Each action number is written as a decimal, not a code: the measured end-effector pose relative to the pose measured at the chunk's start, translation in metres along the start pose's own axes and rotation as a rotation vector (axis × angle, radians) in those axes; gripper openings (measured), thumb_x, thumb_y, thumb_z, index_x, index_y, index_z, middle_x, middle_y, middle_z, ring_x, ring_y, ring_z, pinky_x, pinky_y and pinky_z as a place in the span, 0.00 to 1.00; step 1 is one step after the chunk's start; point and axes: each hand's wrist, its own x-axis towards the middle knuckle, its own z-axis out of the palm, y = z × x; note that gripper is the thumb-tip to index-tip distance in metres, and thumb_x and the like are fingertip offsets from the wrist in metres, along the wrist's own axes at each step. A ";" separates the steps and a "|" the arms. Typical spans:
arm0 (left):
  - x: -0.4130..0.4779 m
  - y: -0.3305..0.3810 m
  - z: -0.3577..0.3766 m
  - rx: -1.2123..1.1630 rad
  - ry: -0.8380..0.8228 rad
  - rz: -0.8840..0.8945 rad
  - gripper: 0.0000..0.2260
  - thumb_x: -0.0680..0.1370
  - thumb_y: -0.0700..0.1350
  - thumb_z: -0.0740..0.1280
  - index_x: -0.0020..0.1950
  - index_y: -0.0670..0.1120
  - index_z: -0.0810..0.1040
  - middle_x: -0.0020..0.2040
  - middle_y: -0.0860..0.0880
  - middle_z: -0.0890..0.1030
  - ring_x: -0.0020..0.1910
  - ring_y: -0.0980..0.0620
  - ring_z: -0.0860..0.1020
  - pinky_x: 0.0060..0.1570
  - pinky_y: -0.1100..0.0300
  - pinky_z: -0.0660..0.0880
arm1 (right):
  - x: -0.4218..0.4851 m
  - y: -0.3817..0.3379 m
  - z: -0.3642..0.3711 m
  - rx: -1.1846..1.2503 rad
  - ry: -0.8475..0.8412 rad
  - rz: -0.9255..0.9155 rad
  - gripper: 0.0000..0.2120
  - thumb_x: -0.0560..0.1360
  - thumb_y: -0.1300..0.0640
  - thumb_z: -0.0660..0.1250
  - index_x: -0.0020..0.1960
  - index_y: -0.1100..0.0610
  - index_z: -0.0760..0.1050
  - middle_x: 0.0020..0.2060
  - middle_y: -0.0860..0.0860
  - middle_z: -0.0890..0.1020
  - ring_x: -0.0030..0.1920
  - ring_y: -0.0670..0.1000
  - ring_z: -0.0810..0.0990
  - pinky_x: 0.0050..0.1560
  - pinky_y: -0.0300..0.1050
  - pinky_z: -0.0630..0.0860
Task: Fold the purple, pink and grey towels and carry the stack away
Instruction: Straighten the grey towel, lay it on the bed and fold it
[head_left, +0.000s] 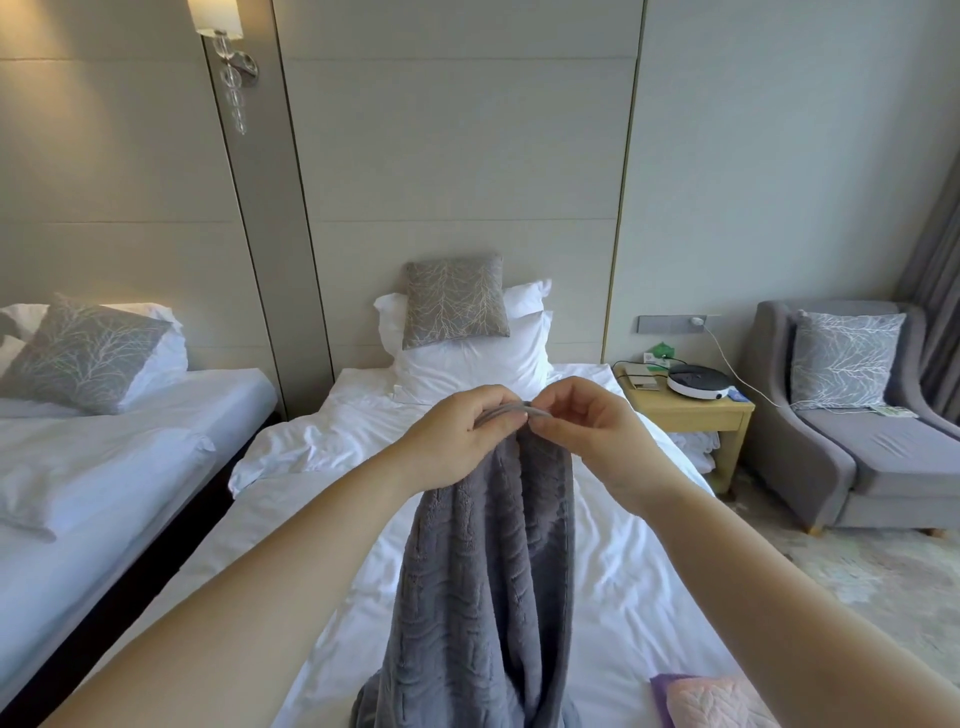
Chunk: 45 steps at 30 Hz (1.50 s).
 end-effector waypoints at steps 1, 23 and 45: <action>0.002 0.000 -0.002 -0.004 0.018 0.013 0.06 0.80 0.45 0.63 0.49 0.54 0.79 0.43 0.62 0.80 0.46 0.63 0.77 0.50 0.68 0.70 | -0.001 0.000 -0.001 0.038 -0.019 0.015 0.05 0.70 0.62 0.72 0.43 0.53 0.79 0.39 0.52 0.80 0.42 0.51 0.77 0.46 0.41 0.73; 0.008 0.011 -0.045 0.113 0.097 -0.181 0.17 0.66 0.65 0.71 0.45 0.55 0.82 0.45 0.56 0.84 0.48 0.59 0.80 0.52 0.59 0.74 | 0.006 0.003 0.020 -0.176 0.147 0.000 0.07 0.71 0.63 0.72 0.38 0.53 0.81 0.37 0.53 0.83 0.39 0.50 0.78 0.46 0.46 0.75; 0.019 0.010 -0.070 0.037 0.281 -0.141 0.03 0.74 0.45 0.72 0.47 0.47 0.81 0.39 0.51 0.81 0.37 0.58 0.78 0.39 0.67 0.73 | -0.017 0.033 0.014 -0.203 0.211 -0.015 0.10 0.71 0.62 0.72 0.32 0.55 0.78 0.42 0.49 0.76 0.43 0.41 0.75 0.45 0.28 0.69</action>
